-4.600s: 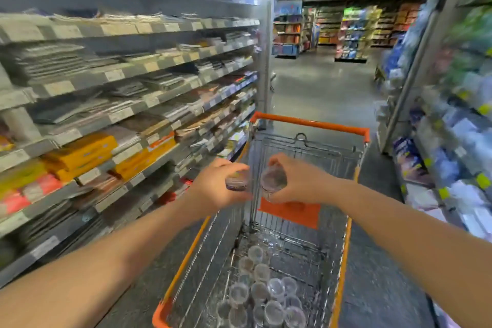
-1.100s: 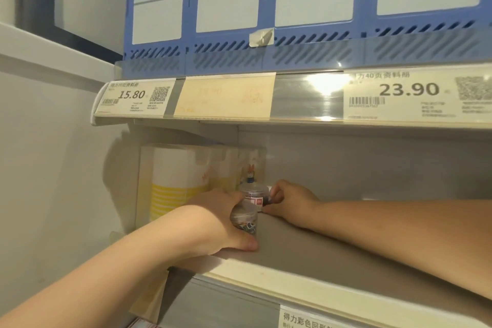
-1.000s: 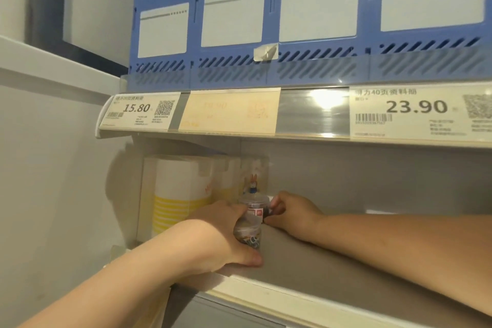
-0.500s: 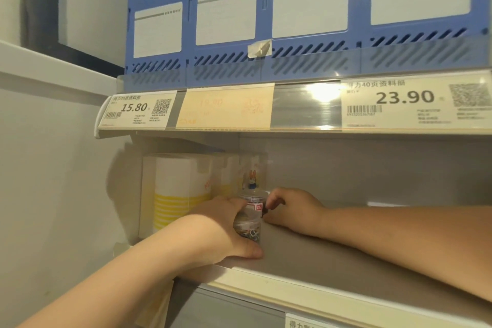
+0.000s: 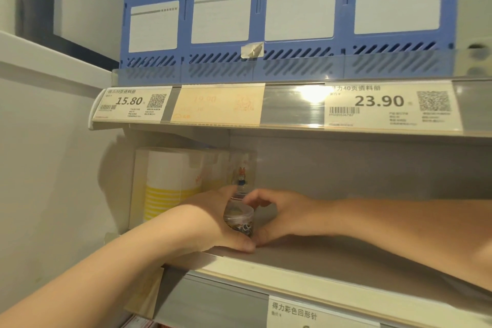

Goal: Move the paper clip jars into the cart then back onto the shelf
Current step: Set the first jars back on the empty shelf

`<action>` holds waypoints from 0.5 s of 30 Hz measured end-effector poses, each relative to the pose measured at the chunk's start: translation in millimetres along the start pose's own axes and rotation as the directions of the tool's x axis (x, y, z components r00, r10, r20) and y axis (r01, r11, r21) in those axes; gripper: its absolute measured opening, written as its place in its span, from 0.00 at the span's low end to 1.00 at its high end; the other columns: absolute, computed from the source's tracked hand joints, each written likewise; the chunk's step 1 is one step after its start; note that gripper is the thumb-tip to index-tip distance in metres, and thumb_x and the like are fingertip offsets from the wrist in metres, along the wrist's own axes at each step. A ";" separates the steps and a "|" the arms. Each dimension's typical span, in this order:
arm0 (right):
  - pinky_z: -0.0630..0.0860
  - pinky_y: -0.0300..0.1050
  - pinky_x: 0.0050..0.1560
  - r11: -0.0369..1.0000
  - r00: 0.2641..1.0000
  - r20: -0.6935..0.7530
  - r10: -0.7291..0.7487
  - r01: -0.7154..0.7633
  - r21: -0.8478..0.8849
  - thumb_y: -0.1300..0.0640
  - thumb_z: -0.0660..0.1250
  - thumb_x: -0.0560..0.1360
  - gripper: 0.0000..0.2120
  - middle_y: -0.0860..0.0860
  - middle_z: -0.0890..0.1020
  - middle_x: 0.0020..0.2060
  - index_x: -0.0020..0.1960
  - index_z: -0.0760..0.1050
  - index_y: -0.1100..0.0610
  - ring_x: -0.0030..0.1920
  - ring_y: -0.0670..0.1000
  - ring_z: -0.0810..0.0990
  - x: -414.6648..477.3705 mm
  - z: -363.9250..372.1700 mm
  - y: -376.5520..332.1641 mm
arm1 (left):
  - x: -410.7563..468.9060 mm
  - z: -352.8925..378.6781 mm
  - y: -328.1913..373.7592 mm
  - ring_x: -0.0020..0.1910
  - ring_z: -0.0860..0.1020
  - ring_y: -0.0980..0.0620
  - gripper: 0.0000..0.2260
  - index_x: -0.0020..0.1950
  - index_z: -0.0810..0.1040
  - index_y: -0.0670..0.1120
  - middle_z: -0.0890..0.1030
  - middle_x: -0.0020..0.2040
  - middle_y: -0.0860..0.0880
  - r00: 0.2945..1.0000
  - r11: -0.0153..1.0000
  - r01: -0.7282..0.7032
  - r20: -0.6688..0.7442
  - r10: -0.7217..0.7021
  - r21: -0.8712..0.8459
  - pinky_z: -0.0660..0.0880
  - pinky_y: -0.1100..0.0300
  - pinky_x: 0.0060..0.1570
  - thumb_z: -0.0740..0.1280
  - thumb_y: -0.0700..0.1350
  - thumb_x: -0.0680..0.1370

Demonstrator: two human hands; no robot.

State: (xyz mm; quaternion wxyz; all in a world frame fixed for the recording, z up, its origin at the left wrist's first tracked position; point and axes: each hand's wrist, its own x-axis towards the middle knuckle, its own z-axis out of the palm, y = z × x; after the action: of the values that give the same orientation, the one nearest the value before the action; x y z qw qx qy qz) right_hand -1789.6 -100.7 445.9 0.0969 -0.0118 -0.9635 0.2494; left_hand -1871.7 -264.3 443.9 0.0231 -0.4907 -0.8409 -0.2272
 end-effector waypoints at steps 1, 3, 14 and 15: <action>0.63 0.30 0.58 1.000 1.000 0.010 -0.010 0.010 0.008 0.52 0.75 0.68 0.25 0.37 0.72 0.55 0.59 0.67 0.41 0.60 0.38 0.68 -0.1 1.1 -1.0 | 0.4 0.3 -0.9 0.64 0.70 0.55 0.47 0.76 0.50 0.53 0.68 0.69 0.55 1.000 1.000 0.002 0.003 -0.002 -0.013 0.67 0.65 0.61 0.76 0.55 0.65; 0.62 0.27 0.57 0.999 0.999 0.016 -0.029 0.029 0.020 0.53 0.75 0.68 0.25 0.33 0.70 0.52 0.59 0.67 0.42 0.58 0.36 0.68 -0.2 3.6 -3.9 | 0.3 0.6 -1.6 0.66 0.68 0.55 0.50 0.76 0.46 0.54 0.66 0.71 0.54 1.000 1.000 0.001 0.003 -0.001 -0.029 0.65 0.66 0.62 0.76 0.54 0.65; 0.67 0.38 0.65 0.985 0.996 0.070 -0.060 0.047 0.167 0.57 0.75 0.68 0.22 0.43 0.77 0.58 0.57 0.71 0.44 0.61 0.41 0.73 0.4 6.5 -6.6 | -1.9 0.0 0.5 0.56 0.73 0.59 0.41 0.73 0.58 0.58 0.73 0.58 0.59 0.999 0.998 -0.033 -0.019 0.032 -0.055 0.69 0.68 0.56 0.76 0.52 0.66; 0.67 0.37 0.64 0.983 0.996 0.068 -0.056 0.043 0.177 0.58 0.74 0.69 0.21 0.44 0.77 0.57 0.57 0.71 0.44 0.60 0.42 0.74 0.0 7.0 -5.8 | -1.9 0.0 0.6 0.56 0.73 0.58 0.41 0.73 0.58 0.58 0.73 0.57 0.59 0.999 0.998 -0.035 -0.017 0.034 -0.056 0.70 0.67 0.56 0.76 0.52 0.66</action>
State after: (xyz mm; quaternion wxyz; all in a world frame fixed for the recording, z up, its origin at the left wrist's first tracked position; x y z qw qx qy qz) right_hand -1790.8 -109.1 442.7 0.0688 0.0299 -0.9406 0.3312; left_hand -1870.2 -265.6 443.7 0.0202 -0.5039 -0.8253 -0.2543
